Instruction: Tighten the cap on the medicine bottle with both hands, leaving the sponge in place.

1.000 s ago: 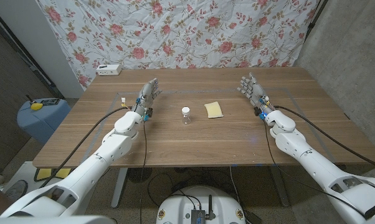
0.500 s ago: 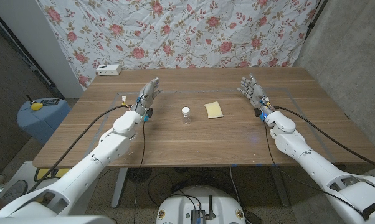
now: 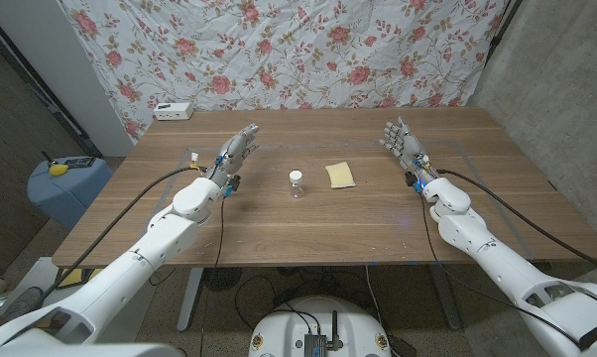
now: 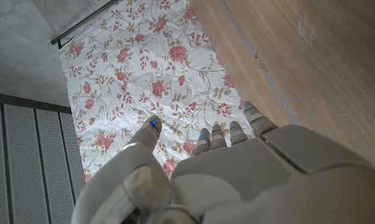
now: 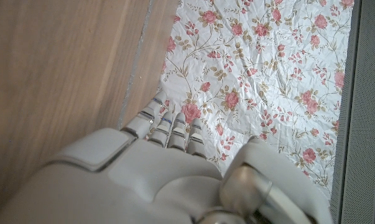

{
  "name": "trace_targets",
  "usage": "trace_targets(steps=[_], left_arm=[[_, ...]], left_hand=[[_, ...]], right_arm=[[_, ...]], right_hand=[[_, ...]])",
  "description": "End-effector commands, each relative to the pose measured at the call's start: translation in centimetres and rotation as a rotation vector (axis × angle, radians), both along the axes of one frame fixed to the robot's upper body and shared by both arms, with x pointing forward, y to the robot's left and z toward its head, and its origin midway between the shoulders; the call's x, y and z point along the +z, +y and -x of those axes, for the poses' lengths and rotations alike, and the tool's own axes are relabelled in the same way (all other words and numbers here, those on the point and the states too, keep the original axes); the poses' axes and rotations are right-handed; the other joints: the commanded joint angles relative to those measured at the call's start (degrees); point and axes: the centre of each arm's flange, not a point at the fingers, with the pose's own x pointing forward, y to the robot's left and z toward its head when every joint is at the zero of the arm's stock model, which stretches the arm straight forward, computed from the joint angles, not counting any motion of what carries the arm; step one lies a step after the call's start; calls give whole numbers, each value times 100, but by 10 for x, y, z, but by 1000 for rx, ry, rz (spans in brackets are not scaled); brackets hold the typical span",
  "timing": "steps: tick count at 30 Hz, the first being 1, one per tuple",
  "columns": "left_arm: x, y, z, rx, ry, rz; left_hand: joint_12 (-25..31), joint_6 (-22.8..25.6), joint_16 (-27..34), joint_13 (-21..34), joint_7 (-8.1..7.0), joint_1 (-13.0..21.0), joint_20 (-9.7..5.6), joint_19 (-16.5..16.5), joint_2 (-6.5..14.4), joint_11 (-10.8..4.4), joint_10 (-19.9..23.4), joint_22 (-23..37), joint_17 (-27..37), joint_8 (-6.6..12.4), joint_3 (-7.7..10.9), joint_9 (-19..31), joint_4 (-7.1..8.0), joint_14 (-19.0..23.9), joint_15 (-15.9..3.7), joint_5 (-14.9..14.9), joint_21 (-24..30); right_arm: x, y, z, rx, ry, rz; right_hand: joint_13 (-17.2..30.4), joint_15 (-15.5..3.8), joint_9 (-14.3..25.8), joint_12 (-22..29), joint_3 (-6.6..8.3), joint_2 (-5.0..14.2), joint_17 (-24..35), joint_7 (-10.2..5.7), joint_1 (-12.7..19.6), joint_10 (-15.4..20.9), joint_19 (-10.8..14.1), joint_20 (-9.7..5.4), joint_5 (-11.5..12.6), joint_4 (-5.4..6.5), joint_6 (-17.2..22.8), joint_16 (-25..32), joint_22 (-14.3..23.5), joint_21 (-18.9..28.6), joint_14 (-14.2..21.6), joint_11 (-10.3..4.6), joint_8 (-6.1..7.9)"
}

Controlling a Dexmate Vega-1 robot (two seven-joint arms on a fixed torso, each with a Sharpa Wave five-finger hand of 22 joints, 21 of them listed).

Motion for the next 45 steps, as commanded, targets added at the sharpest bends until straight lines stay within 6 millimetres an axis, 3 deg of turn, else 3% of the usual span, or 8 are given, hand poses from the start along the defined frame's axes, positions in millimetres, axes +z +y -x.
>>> trace_targets(steps=[1,6,11,16,29,32,36,45], left_arm=[[0,9,9,-43,-9,-51],[1,12,10,-53,-6,-84],[1,13,9,-67,2,-119],[2,13,8,-75,11,-153],[-3,7,6,-137,30,-196],[-5,4,6,-147,31,-205],[-9,0,7,-141,33,-228],[-16,-8,6,-156,40,-273]], left_hand=[[49,21,82,7,-110,280,66,7,-61,-129,85,23,18,65,17,17,-279,191,-134,-3,-18],[58,36,62,8,-217,432,192,-48,-130,-195,138,25,17,72,9,18,-428,223,-174,4,-48],[96,110,56,11,-501,749,124,-54,-398,-379,311,29,24,104,-74,15,-618,295,-330,36,-43],[96,173,60,12,-512,896,111,-71,-534,-440,357,29,26,123,-119,15,-644,345,-407,66,-51],[63,130,43,13,-566,1432,349,-444,-824,-545,394,31,25,83,-185,19,-650,388,-546,178,-100],[48,-288,39,15,-855,1854,373,-482,-995,-560,408,32,25,0,-238,21,-636,407,-552,259,-69],[46,-440,37,15,-967,2112,402,-676,-1063,-548,431,31,25,14,-271,24,-628,416,-571,299,-113],[14,-1187,36,17,-753,2773,578,-978,-1241,-329,360,35,21,-41,-491,31,-602,326,-419,441,-65]], right_arm=[[0,1,6,-22,-8,0],[0,3,9,-31,-13,-3],[0,5,12,-41,-18,-6],[1,8,15,-50,-25,-6],[-1,11,21,-75,-38,-22],[-1,12,23,-80,-39,-22],[0,12,24,-84,-41,-22],[4,9,28,-101,-49,-23]], right_hand=[[18,-35,19,25,17,5,-1,22,-29,49,39,-291,35,5,12,42,23,-19,39,0,41],[17,-23,18,27,28,9,-16,20,-30,60,49,-288,40,-2,12,45,23,-31,50,10,42],[17,-24,17,30,42,14,-32,25,-30,76,56,-285,45,-10,19,48,24,-46,58,18,45],[17,-15,17,30,52,15,-45,25,-32,84,64,-276,48,-16,23,50,24,-56,65,2,47],[17,-6,16,30,69,8,-74,32,-45,100,84,-271,56,-25,34,52,25,-79,71,12,50],[17,-4,15,30,73,7,-82,38,-49,105,83,-272,58,-26,39,52,25,-88,72,-5,52],[17,-10,15,30,78,5,-90,36,-53,110,91,-269,60,-28,42,53,25,-93,74,6,53],[17,-9,15,29,91,4,-110,47,-63,119,100,-270,65,-32,68,53,26,-110,75,25,61]])
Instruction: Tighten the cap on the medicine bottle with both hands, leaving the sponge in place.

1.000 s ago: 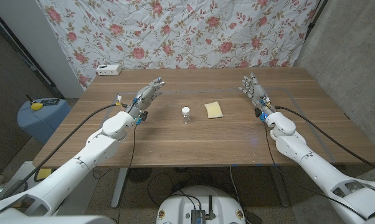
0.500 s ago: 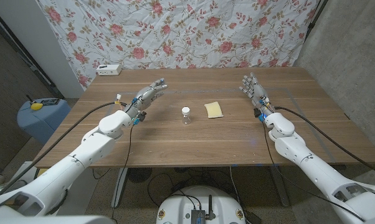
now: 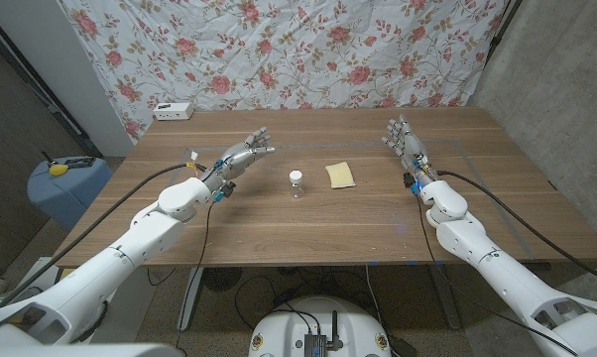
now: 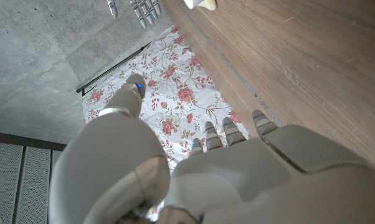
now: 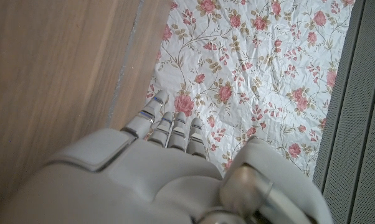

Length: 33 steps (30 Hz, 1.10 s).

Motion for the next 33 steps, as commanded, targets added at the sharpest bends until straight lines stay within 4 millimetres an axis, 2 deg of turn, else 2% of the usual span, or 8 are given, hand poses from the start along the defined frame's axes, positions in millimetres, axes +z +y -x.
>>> trace_targets(steps=[1,8,15,21,28,33], left_arm=[[-10,-11,0,-22,6,-64],[-14,-15,5,-27,4,-99],[-21,-19,10,-37,3,-114],[-28,-20,15,-29,1,-135],[-35,-22,20,0,-25,-133],[-39,-20,22,28,-38,-127]], left_hand=[[-6,-556,1,19,108,247,81,-4,-58,69,-7,20,7,-40,-101,32,15,9,5,83,57],[17,-974,21,19,171,517,82,29,-103,64,62,20,6,-41,-262,32,24,114,-35,190,74],[34,-910,25,17,247,633,69,49,-119,59,129,20,4,33,-351,32,29,171,-92,246,80],[28,-972,20,15,305,700,24,78,-126,64,135,19,2,25,-408,32,32,188,-111,278,87],[59,-1080,42,11,379,847,-14,83,-132,63,274,18,-3,29,-543,31,41,327,-232,346,80],[118,-947,67,6,350,1033,-76,138,-115,-37,566,17,-8,95,-720,29,59,577,-390,413,89]], right_arm=[[3,-3,5,-23,-8,-3],[2,-5,8,-26,-6,-6],[5,-6,8,-8,-3,-1],[6,-6,7,-4,-4,-8],[3,-4,6,-6,-4,-19],[0,-3,6,-9,-5,-27]], right_hand=[[17,-8,16,28,37,11,-4,23,-27,52,29,-261,22,23,47,31,27,-11,76,20,62],[17,-6,16,29,46,10,-17,31,-36,63,43,-259,26,21,59,35,28,-19,85,31,64],[17,-4,16,31,59,13,-32,39,-45,79,58,-258,31,20,90,38,28,-28,92,40,73],[17,-1,15,22,66,11,-44,69,-55,64,62,-265,35,19,68,36,28,-38,86,39,61],[16,1,15,22,71,8,-53,74,-66,71,65,-265,38,20,74,37,28,-46,89,48,62],[16,-4,15,24,78,8,-62,45,-77,84,74,-266,41,21,100,40,28,-51,96,42,70]])
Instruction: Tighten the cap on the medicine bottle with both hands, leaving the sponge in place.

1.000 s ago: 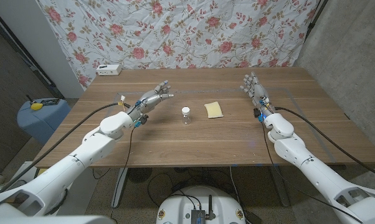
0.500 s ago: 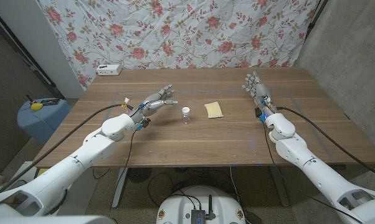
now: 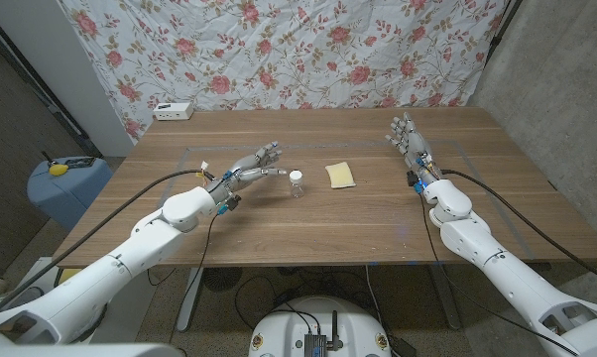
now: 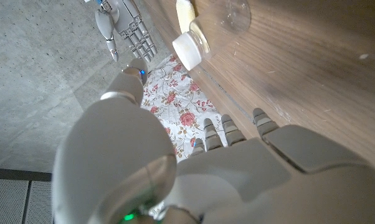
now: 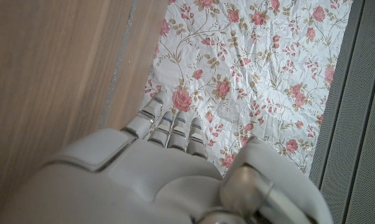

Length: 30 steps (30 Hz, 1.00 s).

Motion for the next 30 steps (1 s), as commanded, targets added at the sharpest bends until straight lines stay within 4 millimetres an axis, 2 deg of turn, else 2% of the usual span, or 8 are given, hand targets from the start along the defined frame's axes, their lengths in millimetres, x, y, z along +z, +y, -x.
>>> trace_targets(steps=[1,6,7,11,13,16,25,30], left_arm=[[-11,0,7,45,-33,6],[-17,4,7,77,-41,19],[-18,4,7,79,-40,22],[-21,4,5,88,-40,19],[-21,3,4,86,-41,19],[-22,2,2,82,-43,17],[-26,-3,-1,76,-41,1],[-29,-9,-5,64,-36,-4]], left_hand=[[51,-939,69,5,13,126,-44,62,11,-63,189,18,6,60,-109,29,12,177,-385,63,33],[90,-891,72,3,-25,223,-108,95,33,-130,415,17,4,63,-222,28,32,338,-489,87,32],[99,-874,58,2,-122,302,-195,98,54,-244,541,17,3,63,-289,28,38,405,-592,89,26],[77,-812,32,-2,-346,459,-439,-13,123,-424,679,16,1,79,-368,26,46,484,-794,75,-8],[71,-806,24,-3,-385,497,-469,-40,132,-462,708,16,1,79,-380,25,43,492,-839,73,-14],[65,-799,28,-4,-380,543,-495,-37,148,-454,745,16,0,79,-391,25,42,530,-871,65,-6],[41,-646,55,-9,-204,709,-699,133,175,-448,914,12,-3,107,-464,22,48,790,-910,30,44],[41,-579,61,-9,-138,750,-712,189,182,-443,998,10,-3,113,-497,21,59,892,-901,24,51]], right_arm=[[-4,2,0,-3,-2,-19],[-6,4,0,-7,-5,-30],[-6,4,0,-7,-6,-31],[-7,6,0,-9,-8,-34],[-8,6,1,-10,-9,-35],[-8,6,2,-12,-11,-38],[-11,6,5,-18,-17,-44],[-12,6,6,-21,-21,-48]], right_hand=[[16,-3,15,26,35,7,8,-15,-31,51,78,-269,42,25,39,41,29,-10,36,6,25],[16,-3,15,25,43,8,-1,-14,-42,56,94,-268,46,26,48,44,29,-12,42,28,26],[16,-4,15,24,44,8,-2,-15,-43,55,93,-268,47,26,52,44,29,-14,42,26,27],[16,-5,15,27,49,8,-8,-13,-50,67,99,-266,49,26,62,45,29,-17,47,23,28],[16,-4,15,27,52,9,-10,-17,-52,68,100,-268,50,27,76,46,29,-19,50,20,33],[16,-7,14,26,55,10,-13,-15,-56,69,101,-268,52,27,78,46,29,-21,49,16,32],[15,-12,14,25,67,13,-24,-14,-69,76,105,-269,58,28,89,46,29,-30,51,11,31],[15,-15,14,23,74,13,-30,-27,-76,77,105,-268,61,28,97,47,29,-35,52,5,31]])
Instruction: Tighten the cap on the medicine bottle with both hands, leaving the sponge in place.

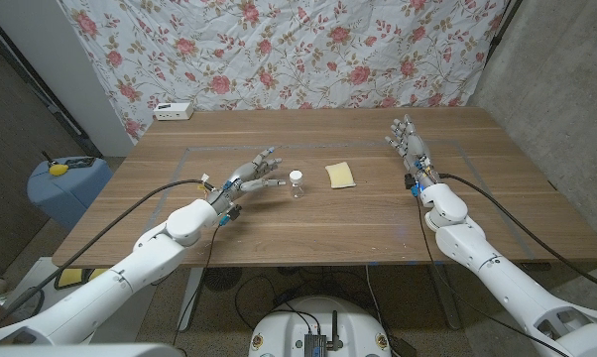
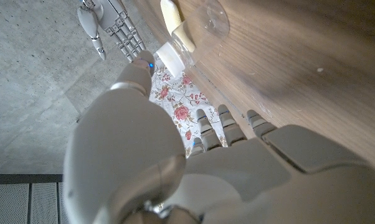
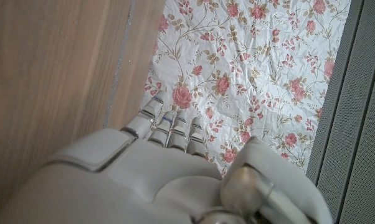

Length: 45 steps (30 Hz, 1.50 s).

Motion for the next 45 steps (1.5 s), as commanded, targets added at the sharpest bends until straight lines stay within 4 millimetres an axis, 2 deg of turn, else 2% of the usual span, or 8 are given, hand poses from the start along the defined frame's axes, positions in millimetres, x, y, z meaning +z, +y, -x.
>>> trace_targets(steps=[1,6,11,24,28,37,43,45], left_arm=[[-7,-10,-7,-11,5,-13],[-9,-14,-9,-22,10,-29],[-11,-16,-11,-32,20,-37],[-15,-18,-13,-21,38,-56],[-17,-19,-13,-18,45,-62],[-17,-25,-16,-31,46,-78],[-15,-25,-16,-25,37,-84],[-15,-26,-16,-24,35,-86]], left_hand=[[-6,-550,18,7,110,97,-58,64,-4,20,125,10,-4,42,-41,21,4,135,-883,-26,54],[-22,-466,26,7,188,130,-73,157,11,11,191,9,-5,44,-83,20,22,270,-853,-35,66],[-71,-392,-6,6,389,170,-95,308,10,60,186,3,-5,31,-145,19,35,323,-772,-40,79],[-78,-382,-9,5,420,214,-30,233,-9,70,290,1,-6,-8,-234,18,43,447,-778,-27,2],[-134,-394,-64,3,431,219,-83,81,35,62,220,8,-5,-30,-280,19,74,349,-835,-26,-35],[-165,-442,-79,1,400,199,-105,54,100,-1,172,12,-4,-56,-332,20,118,283,-912,-39,-13],[-140,-430,-56,1,417,204,-145,103,123,-28,246,11,-5,-51,-356,20,126,334,-935,-47,9],[-83,-362,-32,1,387,230,-219,124,142,-54,429,11,-3,-29,-382,20,124,424,-943,-54,18]], right_arm=[[-2,0,3,-6,-10,-9],[-3,-1,3,-7,-12,-7],[-4,-1,4,-10,-18,-13],[-7,-3,6,-13,-24,-19],[-7,-3,6,-13,-24,-19],[-9,-4,6,-15,-25,-20],[-11,-6,8,-17,-28,-23],[-12,-6,9,-16,-26,-25]], right_hand=[[15,-15,14,24,23,36,2,-8,-41,27,43,-266,17,8,78,24,29,-15,53,-5,31],[15,-19,14,24,30,35,-4,-3,-48,32,45,-268,20,7,85,23,29,-19,51,-8,31],[15,-14,14,20,37,31,-11,-7,-54,28,46,-265,23,5,85,26,29,-23,59,-6,28],[15,-9,14,24,49,24,-23,-26,-68,49,48,-264,28,3,88,25,29,-30,60,-2,24],[15,-12,13,23,51,23,-25,-24,-72,48,49,-261,30,3,89,26,29,-31,61,-8,23],[15,-9,13,21,58,19,-32,-42,-82,51,52,-261,33,2,101,26,29,-35,62,-8,24],[15,-12,13,20,63,16,-36,-46,-89,52,52,-258,35,2,101,24,30,-37,58,-5,22],[15,-9,13,19,64,15,-38,-47,-92,51,52,-256,36,2,102,24,29,-38,57,-12,21]])
